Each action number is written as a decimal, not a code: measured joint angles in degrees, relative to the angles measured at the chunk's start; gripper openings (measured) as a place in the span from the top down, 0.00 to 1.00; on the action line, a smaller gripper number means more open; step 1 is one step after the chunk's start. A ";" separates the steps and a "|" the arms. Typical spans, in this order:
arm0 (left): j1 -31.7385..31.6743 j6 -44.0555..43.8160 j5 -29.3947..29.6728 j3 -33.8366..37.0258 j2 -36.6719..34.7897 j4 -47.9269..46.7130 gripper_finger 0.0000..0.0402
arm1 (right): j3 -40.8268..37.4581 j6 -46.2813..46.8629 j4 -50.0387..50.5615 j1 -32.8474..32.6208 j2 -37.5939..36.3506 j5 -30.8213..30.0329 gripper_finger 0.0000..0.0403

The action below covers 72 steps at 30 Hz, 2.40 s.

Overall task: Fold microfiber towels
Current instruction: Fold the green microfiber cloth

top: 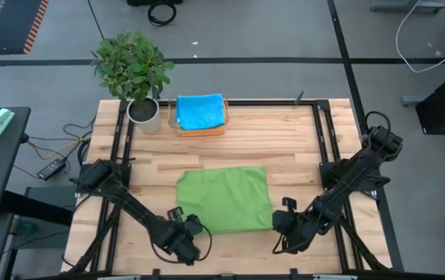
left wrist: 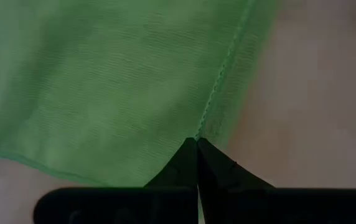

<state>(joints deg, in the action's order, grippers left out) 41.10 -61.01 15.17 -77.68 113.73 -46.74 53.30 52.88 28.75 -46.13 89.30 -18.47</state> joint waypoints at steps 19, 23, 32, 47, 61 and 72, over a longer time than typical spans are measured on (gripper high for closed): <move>-6.45 11.30 0.38 6.80 -0.44 -9.93 0.99 | 0.00 -0.08 -6.63 6.27 0.04 0.59 1.00; -5.85 18.89 -3.23 7.78 -0.23 -16.86 0.98 | 0.04 1.11 -15.34 9.85 1.20 4.21 1.00; -2.11 20.01 -5.55 8.26 -1.97 -25.47 0.92 | 0.02 2.25 -31.86 11.74 5.97 13.04 0.97; -1.63 10.45 1.94 -7.18 -12.72 -20.95 0.46 | 0.00 -21.95 -14.14 20.05 -10.59 29.44 0.60; -17.39 -8.80 11.73 -3.90 -13.32 -30.95 0.50 | -0.04 -17.28 -3.30 37.97 -7.67 20.29 0.63; -13.27 -21.86 6.57 21.52 -41.20 -3.98 0.56 | 15.54 -31.43 -18.55 43.55 9.70 23.34 0.63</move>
<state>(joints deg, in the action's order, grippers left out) 27.83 -82.87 21.74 -56.16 72.54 -50.72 68.84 21.45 10.20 -2.58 99.00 4.87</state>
